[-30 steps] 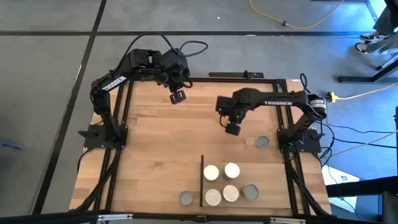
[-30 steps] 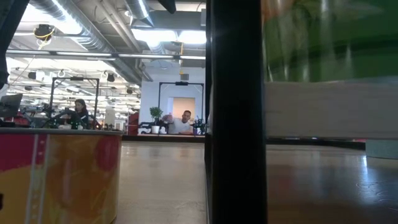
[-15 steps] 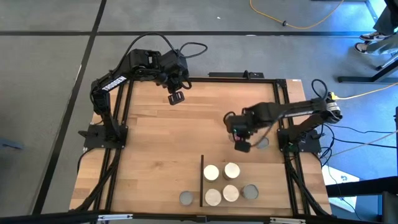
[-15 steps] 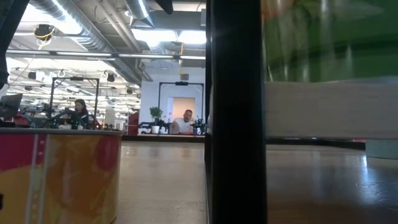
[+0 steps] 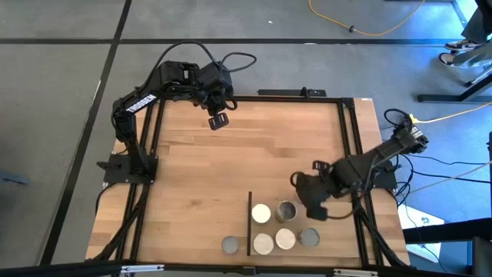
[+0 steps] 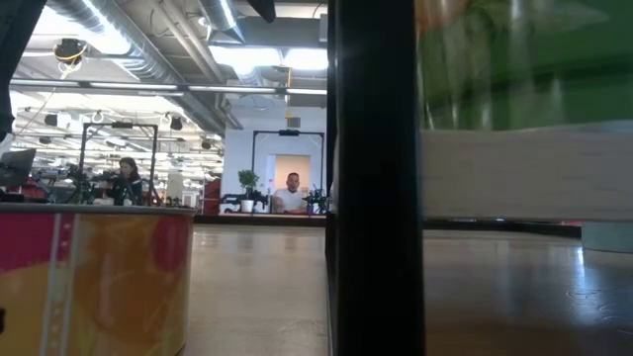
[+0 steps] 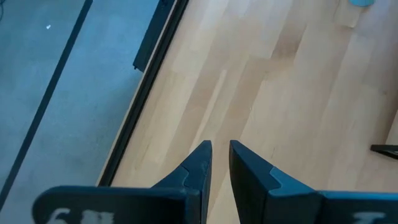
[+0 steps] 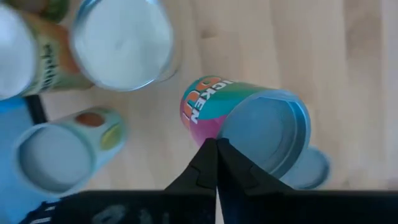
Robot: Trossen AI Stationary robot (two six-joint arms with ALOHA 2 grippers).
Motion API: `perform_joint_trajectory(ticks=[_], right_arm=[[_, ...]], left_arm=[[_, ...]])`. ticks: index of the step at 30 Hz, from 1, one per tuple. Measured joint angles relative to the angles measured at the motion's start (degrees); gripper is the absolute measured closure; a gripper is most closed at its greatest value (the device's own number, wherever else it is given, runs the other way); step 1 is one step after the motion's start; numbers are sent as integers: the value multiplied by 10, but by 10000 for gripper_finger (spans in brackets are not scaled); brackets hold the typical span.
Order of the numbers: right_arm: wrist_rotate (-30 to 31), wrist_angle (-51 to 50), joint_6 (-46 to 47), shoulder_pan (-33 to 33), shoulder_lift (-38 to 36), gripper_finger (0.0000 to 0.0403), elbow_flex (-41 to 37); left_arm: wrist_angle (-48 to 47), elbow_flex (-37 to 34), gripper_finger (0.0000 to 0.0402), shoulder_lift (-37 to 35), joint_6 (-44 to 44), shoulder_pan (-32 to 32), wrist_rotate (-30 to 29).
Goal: Pick and place cans onto a shelf
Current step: Put the canned chicken soup on the shelf
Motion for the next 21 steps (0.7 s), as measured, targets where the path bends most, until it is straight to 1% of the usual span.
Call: perform_joint_trajectory(ticks=[7,13,21], right_arm=[[0,21,96,62,1,403,0],[0,33,127,89,23,403,0],[-5,47,144,112,55,403,0]], left_arm=[[0,0,352,0,0,-1,0],[0,0,352,0,0,-1,0],[0,0,352,0,-1,-1,0]])
